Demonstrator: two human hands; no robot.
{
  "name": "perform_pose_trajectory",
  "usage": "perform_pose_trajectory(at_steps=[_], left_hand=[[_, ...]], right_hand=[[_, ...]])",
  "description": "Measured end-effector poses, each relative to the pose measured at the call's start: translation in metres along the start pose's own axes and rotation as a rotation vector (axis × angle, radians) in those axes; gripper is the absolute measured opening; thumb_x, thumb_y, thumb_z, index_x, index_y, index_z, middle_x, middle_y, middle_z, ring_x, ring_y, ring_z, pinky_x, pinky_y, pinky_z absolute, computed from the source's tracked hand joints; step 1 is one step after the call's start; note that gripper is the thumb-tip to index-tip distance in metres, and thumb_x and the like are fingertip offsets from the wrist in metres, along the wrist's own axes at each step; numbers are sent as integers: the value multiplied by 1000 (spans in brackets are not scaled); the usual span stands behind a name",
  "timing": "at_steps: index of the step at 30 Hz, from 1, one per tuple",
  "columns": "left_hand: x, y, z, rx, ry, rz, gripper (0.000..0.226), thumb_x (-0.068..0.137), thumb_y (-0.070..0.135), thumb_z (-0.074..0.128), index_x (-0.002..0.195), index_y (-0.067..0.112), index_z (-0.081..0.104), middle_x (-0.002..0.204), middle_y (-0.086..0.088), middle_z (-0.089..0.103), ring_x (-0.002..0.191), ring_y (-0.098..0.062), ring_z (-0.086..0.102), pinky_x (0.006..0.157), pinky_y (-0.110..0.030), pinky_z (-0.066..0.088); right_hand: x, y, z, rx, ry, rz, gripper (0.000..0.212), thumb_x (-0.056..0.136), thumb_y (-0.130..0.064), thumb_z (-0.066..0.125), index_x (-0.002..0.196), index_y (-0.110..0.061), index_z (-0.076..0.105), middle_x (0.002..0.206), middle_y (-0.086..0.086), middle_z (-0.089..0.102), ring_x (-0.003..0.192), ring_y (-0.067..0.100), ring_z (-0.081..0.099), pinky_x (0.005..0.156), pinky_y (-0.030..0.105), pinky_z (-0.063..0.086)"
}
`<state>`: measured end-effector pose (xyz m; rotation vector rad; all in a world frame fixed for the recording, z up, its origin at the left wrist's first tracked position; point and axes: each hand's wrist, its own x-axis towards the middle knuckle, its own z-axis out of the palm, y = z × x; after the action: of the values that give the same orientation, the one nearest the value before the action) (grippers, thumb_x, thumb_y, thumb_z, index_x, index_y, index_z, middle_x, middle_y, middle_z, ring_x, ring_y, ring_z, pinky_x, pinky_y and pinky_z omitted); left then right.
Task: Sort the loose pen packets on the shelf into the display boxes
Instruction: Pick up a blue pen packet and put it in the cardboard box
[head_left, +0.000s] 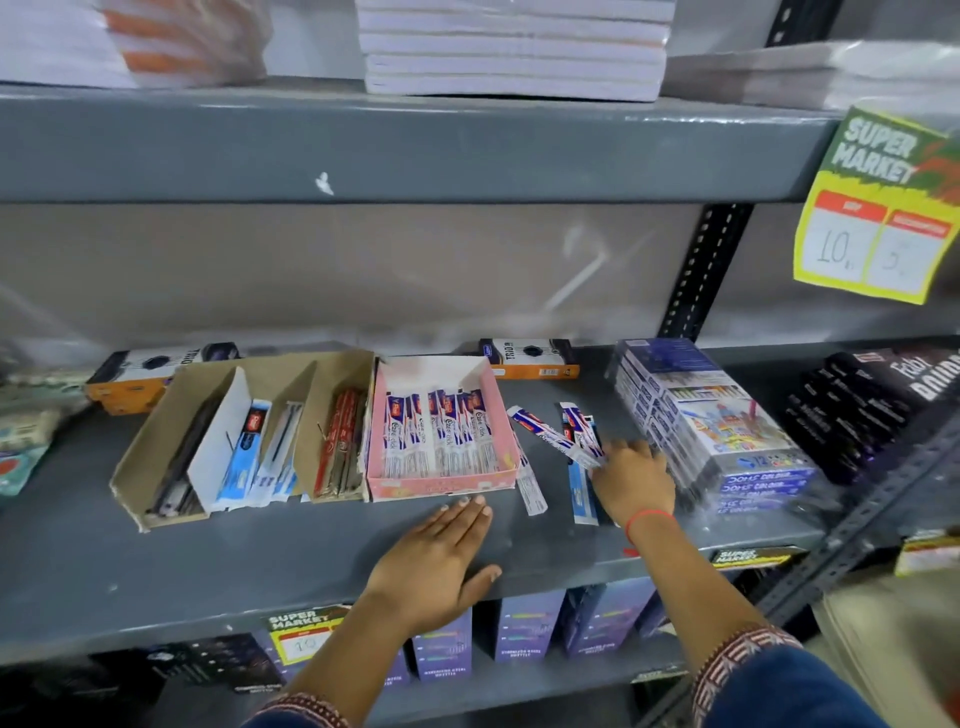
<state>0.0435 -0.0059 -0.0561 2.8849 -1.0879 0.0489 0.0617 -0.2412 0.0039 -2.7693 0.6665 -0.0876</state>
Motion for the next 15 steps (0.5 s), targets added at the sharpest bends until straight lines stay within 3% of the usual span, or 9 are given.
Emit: perform_pose_trajectory(at_steps=[2,6,10,12,14,15], left_hand=[[0,-1,0,-12,-4,10,66,95,55,16,146,16,-3,156,-1,-4,141,-12,-7,96,-20,-28],[1,-2,1,-35,9,17,67,94,56,14,146,17,-4,156,-1,-5,141,-12,-8,100,-19,-23],[0,-2,1,-18,19,16,67,94,56,15,146,16,-2,156,-2,-3,141,-14,-6,99,-24,-26],[0,-2,1,-7,18,20,68,94,56,13,146,15,-3,156,-3,-3,142,-14,-5,99,-25,-26],[0,-2,2,0,19,22,71,91,59,7,146,15,-2,156,-3,-2,142,-15,-4,99,-26,-26],[0,-2,2,1,22,26,74,88,60,3,146,15,-2,156,-3,-2,142,-15,-4,99,-26,-26]], right_hand=[[2,2,0,10,-56,38,32,88,-19,52,116,-5,58,124,17,57,122,37,45,95,42,46],[5,-1,-4,144,-29,84,21,84,-10,52,96,-2,67,104,21,69,101,38,60,81,35,50],[10,-9,-8,539,-116,142,13,82,-6,61,73,-4,69,86,19,68,81,28,59,75,28,47],[8,-15,-6,712,-214,179,24,79,-5,67,58,-15,61,68,9,61,68,22,54,59,23,42],[3,-18,-2,643,-252,185,24,82,-11,64,58,-13,62,59,6,59,61,23,53,51,21,36],[1,-19,-1,551,-225,176,20,84,-12,59,66,-7,66,66,10,65,68,28,58,55,22,39]])
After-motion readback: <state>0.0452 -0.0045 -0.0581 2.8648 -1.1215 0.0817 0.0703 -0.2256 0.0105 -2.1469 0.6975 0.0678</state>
